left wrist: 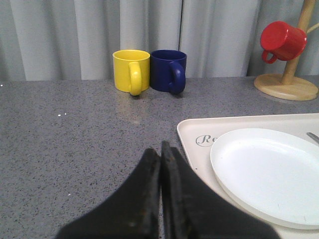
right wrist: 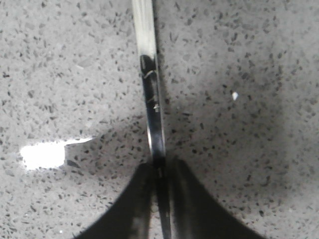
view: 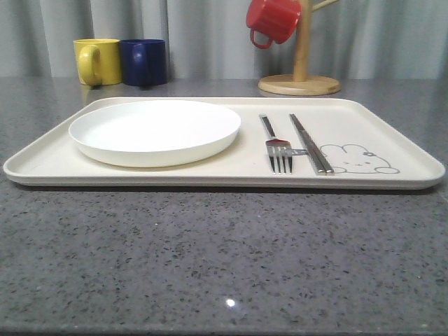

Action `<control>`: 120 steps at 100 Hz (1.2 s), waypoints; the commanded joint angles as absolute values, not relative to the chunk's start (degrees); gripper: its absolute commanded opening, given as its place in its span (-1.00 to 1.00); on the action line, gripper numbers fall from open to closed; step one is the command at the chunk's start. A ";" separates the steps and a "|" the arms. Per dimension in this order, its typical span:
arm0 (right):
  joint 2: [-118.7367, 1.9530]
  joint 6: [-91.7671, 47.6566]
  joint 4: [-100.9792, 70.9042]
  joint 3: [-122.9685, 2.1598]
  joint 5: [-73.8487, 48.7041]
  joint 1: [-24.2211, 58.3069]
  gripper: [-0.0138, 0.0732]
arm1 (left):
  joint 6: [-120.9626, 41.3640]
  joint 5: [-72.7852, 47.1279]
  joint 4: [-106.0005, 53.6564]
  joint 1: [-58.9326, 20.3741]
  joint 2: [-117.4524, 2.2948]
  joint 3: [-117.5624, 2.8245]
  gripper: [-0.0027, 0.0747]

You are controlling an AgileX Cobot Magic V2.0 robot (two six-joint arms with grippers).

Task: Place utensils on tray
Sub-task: 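Open the right gripper and move it back toward the spoon, then grasp the spoon with the right gripper and set it on the tray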

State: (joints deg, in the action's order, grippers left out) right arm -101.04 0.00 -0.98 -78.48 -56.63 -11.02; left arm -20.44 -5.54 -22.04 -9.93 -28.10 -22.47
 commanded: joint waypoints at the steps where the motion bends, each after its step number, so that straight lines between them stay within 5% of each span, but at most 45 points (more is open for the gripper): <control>1: -98.87 -0.73 -1.13 -80.08 -56.13 -11.34 -0.70 | -20.00 -1.22 -22.22 -9.92 -28.18 -24.11 -0.98; 120: -88.51 11.52 -5.48 -85.87 -62.66 10.43 -0.79 | -20.00 -1.22 -22.22 -9.92 -28.18 -24.11 -0.98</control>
State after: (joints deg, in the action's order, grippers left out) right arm -91.05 9.48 -5.43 -83.98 -65.16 10.50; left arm -20.44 -5.54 -22.04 -9.93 -28.10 -22.47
